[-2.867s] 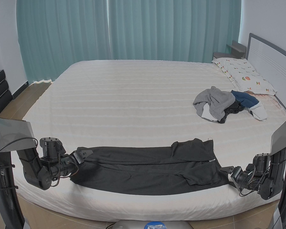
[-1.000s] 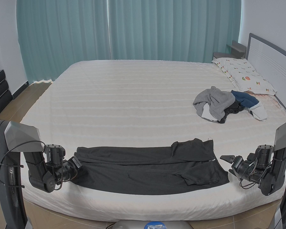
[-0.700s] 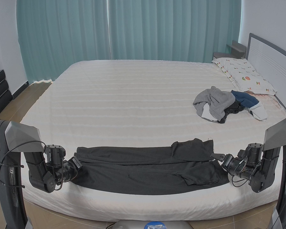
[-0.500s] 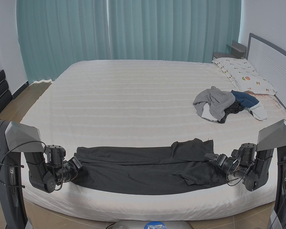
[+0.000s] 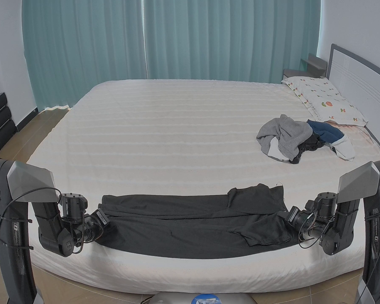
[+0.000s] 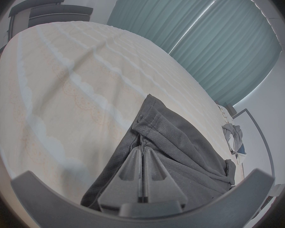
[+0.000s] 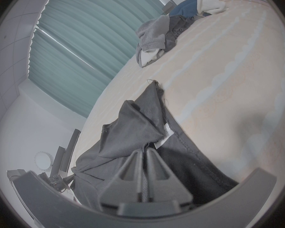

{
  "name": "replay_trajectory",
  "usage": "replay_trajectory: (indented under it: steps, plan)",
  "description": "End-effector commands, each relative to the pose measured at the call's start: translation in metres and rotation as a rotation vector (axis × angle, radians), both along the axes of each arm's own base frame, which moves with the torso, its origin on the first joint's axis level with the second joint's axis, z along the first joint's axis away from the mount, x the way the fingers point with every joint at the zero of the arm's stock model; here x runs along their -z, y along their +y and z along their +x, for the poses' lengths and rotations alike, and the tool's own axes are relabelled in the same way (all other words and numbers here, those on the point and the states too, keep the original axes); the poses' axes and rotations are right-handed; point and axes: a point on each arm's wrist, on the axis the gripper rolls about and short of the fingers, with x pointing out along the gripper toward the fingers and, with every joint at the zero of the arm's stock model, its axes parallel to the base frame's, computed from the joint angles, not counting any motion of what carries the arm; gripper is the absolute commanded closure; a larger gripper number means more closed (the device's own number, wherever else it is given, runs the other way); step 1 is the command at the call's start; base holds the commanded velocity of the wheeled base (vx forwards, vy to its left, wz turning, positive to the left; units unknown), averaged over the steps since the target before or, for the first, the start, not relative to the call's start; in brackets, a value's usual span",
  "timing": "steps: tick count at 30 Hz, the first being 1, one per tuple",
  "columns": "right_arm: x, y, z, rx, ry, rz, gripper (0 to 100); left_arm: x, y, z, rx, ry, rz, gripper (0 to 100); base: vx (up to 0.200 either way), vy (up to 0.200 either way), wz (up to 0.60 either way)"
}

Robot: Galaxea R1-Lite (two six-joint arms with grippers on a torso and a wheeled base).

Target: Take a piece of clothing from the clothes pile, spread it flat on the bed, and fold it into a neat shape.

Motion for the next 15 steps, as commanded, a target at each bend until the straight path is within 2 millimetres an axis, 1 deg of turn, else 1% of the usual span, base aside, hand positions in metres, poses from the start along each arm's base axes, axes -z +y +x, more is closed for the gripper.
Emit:
replay_trajectory:
  steps: [1,15]
  plan:
    - [-0.0013,-0.0022,0.0006,0.009,-0.013,0.003,100,0.0008,-0.0012,-0.0009,0.002,0.004,0.002,100,0.000,0.000,0.00]
    - [0.0007,-0.0045,-0.0014,0.021,-0.001,0.003,100,-0.0009,-0.0025,-0.0039,0.007,0.007,0.003,100,0.000,0.000,0.00]
